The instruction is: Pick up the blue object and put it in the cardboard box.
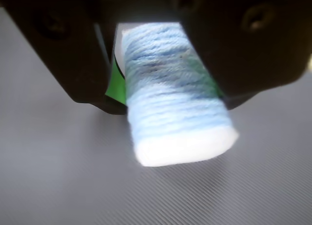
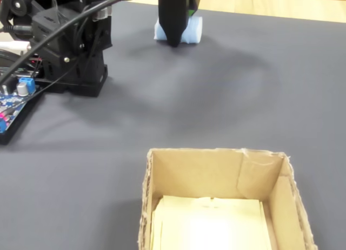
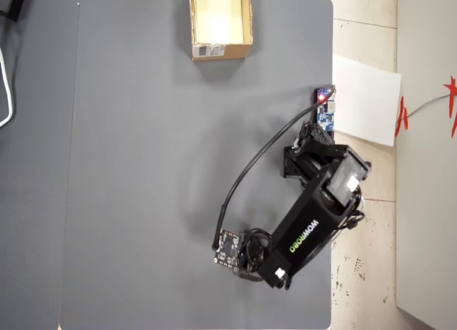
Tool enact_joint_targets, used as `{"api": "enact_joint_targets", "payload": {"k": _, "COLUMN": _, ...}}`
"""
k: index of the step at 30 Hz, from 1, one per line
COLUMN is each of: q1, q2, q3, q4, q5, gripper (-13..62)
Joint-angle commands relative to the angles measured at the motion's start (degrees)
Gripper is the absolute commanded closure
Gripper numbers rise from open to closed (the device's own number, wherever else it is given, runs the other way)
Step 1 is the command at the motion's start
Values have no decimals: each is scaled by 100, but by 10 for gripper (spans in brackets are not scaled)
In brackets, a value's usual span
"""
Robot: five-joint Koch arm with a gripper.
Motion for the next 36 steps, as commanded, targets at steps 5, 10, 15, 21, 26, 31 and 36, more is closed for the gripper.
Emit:
{"api": "enact_joint_targets", "payload": {"k": 5, "q1": 141, "q2": 9, "q3": -299, "q4": -659, "q5": -624, "gripper": 317}}
{"api": "enact_joint_targets", "payload": {"k": 10, "q1": 510, "q2": 404, "q3": -176, "q4": -984, "q5": -1011, "gripper": 388}}
{"api": "enact_joint_targets", "payload": {"k": 15, "q1": 949, "q2": 914, "q3": 211, "q4": -1433, "q5": -1028, "gripper": 388}}
{"api": "enact_joint_targets", "payload": {"k": 21, "q1": 1679, "q2": 1740, "q3": 844, "q4": -1951, "q5": -1020, "gripper": 388}}
{"api": "enact_joint_targets", "payload": {"k": 26, "q1": 2329, "q2": 2435, "q3": 1318, "q4": -2320, "q5": -1020, "gripper": 388}}
{"api": "enact_joint_targets", "payload": {"k": 31, "q1": 3103, "q2": 2918, "q3": 1626, "q4": -2804, "q5": -1020, "gripper": 388}}
{"api": "enact_joint_targets", "payload": {"k": 36, "q1": 3814, "q2": 3428, "q3": 2004, "q4": -3146, "q5": -1063, "gripper": 388}}
